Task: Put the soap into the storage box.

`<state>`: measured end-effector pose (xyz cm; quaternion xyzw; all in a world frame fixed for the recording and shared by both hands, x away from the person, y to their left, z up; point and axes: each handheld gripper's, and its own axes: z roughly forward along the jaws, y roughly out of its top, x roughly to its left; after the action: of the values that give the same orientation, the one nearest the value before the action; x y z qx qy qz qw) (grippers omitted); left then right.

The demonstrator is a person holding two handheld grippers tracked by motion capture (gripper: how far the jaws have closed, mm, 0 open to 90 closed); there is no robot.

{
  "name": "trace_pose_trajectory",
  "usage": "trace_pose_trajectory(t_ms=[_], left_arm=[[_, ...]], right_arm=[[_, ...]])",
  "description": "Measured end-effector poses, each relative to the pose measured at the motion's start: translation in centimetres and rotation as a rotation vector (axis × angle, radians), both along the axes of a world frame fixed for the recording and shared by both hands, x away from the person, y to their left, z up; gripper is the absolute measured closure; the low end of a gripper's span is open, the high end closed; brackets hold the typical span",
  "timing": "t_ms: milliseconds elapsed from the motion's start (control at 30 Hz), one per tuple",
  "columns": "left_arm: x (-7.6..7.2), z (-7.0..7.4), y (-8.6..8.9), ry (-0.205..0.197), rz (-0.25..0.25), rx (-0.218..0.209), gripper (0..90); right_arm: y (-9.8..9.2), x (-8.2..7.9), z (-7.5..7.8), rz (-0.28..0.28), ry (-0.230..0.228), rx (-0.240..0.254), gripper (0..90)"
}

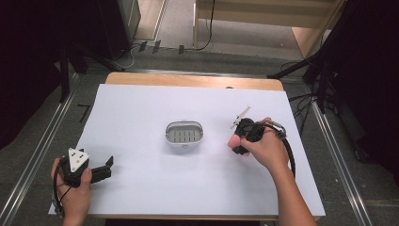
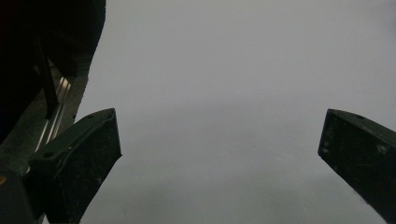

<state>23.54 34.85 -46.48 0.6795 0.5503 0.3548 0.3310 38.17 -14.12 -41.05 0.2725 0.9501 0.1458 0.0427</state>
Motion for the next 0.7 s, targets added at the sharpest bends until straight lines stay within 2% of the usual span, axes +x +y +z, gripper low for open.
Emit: trace_pose_trajectory(t_ms=[200, 533, 700], left_arm=[[0.0, 0.0, 0.0, 0.002, -0.001, 0.002, 0.0], [0.0, 0.0, 0.0, 0.001, 0.0, 0.0, 0.0], [0.0, 0.0, 0.0, 0.002, 0.0, -0.001, 0.0]], right_arm=[[1.1, 0.1, 0.3, 0.027, -0.003, 0.01, 38.7], [2.7, 0.2, 0.5, 0.067, -0.006, -0.001, 38.7], [3.7, 0.1, 0.9, 0.106, -0.014, -0.003, 38.8]])
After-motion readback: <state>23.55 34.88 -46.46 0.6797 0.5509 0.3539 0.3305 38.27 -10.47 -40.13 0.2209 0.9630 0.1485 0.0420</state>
